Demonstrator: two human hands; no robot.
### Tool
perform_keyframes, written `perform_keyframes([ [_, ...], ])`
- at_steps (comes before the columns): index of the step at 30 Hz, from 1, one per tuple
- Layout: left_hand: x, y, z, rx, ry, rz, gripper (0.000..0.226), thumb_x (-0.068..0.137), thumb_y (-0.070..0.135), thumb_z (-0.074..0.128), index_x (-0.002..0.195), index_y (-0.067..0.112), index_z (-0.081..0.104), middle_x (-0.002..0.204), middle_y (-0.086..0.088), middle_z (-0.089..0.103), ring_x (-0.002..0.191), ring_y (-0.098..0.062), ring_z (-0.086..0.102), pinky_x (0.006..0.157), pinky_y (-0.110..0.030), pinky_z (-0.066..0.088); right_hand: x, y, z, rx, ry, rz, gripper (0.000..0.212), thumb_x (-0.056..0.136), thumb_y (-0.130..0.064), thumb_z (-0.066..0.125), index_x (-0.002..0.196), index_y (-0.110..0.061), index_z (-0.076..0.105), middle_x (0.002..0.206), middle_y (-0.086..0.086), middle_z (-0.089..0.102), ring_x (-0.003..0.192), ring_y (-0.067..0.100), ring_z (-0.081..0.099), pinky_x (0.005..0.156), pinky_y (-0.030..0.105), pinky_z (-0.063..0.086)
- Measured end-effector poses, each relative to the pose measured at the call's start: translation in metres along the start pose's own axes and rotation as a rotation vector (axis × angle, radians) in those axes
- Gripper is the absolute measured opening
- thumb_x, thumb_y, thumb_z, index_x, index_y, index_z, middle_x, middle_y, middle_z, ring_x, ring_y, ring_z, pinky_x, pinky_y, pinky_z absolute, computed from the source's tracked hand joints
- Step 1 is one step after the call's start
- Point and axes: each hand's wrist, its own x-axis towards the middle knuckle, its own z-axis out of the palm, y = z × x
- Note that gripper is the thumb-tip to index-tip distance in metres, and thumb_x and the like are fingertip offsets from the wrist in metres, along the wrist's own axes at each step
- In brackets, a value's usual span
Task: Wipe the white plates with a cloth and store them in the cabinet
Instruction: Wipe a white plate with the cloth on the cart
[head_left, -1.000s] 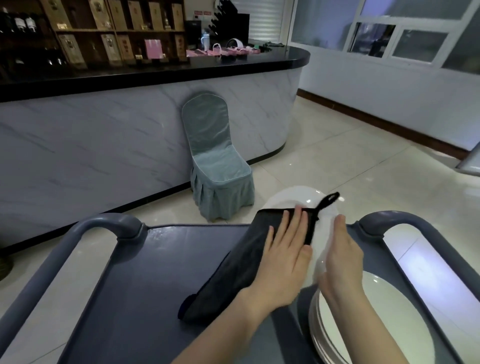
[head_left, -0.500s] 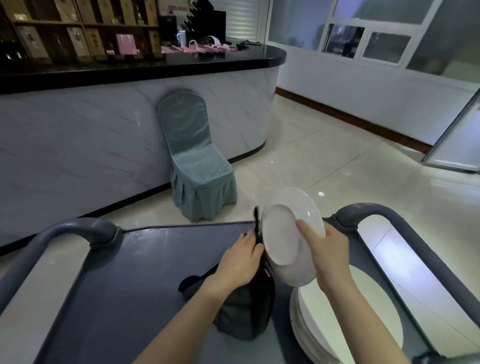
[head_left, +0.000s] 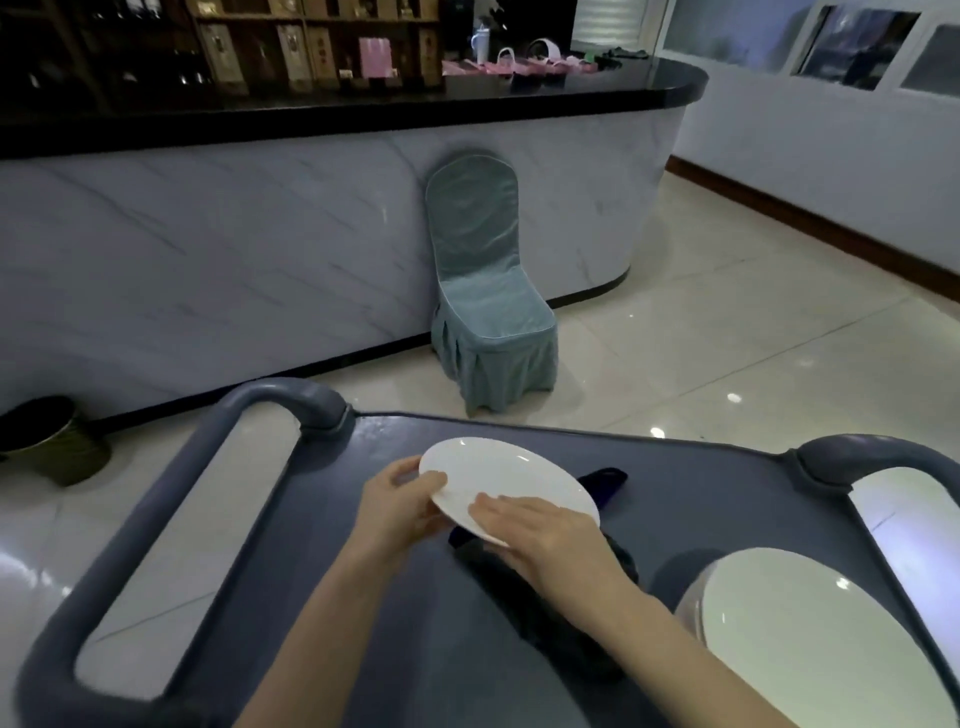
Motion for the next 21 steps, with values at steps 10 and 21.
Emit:
perform_keyframes([
  [10, 0.018, -0.073, -0.127, -0.071, 0.230, -0.044, 0.038, 0.085, -0.001, 0.062, 0.116, 0.022, 0.063, 0.115, -0.012, 0.065, 0.095, -0.036, 0.066, 0.058, -0.033, 0.057, 0.016, -0.006, 0.083, 0.569, -0.204, 0.927, 0.050, 0.087, -0.018, 0.072, 0.134, -0.015, 0.055, 0.123, 0.004, 0.063, 0.110, 0.020, 0.059, 0.092, 0.029, 0.048],
  [21, 0.026, -0.096, -0.184, 0.293, 0.302, -0.004, 0.050, 0.079, -0.009, 0.062, 0.122, 0.016, 0.058, 0.106, -0.004, 0.065, 0.093, -0.017, 0.062, 0.069, -0.026, 0.051, 0.037, -0.049, 0.150, 0.649, -0.118, 1.082, 0.052, 0.078, 0.008, 0.066, 0.117, -0.027, 0.061, 0.111, 0.005, 0.055, 0.082, 0.014, 0.064, 0.084, 0.031, 0.055],
])
